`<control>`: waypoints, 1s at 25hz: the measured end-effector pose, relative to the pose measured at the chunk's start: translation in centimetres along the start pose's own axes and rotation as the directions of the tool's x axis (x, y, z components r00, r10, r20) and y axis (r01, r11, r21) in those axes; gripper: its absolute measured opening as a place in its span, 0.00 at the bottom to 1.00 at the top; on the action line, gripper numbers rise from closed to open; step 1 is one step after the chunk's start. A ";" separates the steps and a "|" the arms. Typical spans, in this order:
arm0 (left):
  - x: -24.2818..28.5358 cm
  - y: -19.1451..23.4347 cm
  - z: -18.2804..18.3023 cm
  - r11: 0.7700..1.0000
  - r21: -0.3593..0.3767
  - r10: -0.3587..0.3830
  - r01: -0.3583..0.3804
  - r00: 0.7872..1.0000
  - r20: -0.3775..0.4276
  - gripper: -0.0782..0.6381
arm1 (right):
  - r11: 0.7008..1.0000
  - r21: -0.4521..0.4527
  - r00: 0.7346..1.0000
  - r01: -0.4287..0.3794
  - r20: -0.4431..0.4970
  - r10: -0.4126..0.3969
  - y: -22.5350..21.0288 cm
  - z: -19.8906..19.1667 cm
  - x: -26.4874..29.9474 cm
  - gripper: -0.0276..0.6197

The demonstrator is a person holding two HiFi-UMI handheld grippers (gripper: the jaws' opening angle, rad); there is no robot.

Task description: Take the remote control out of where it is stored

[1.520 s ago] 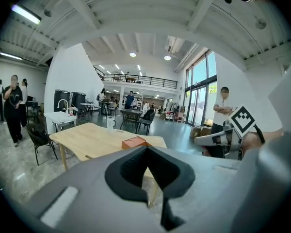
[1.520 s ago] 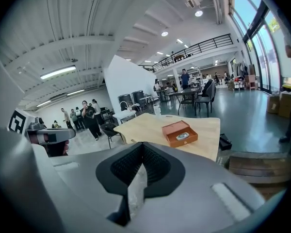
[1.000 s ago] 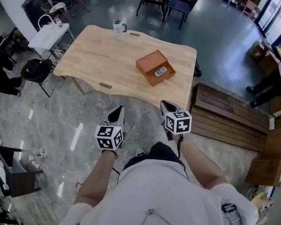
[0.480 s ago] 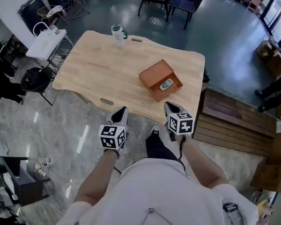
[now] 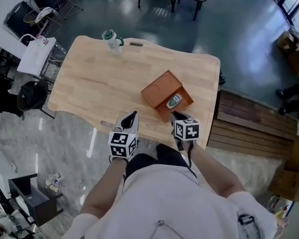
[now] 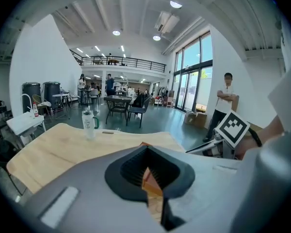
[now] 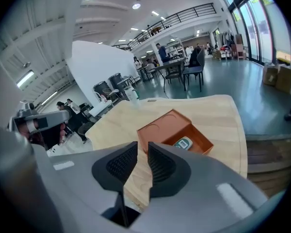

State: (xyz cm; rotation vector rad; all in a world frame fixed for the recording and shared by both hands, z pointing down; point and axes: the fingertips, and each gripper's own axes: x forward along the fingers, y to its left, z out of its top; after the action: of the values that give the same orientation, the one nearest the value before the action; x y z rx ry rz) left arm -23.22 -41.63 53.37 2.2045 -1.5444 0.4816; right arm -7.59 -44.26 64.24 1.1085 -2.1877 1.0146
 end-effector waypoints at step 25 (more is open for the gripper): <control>14.6 11.1 -4.5 0.986 -0.099 -0.149 0.131 0.968 -0.201 0.11 | 0.808 0.332 0.811 0.486 -0.516 -0.276 -15.9 -5.0 18.6 0.60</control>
State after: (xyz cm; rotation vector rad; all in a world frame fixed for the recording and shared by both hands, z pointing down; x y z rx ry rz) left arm -29.11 -54.50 65.91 2.1056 -1.2685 0.5712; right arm -4.31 -55.32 86.37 1.2982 -1.3078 1.4493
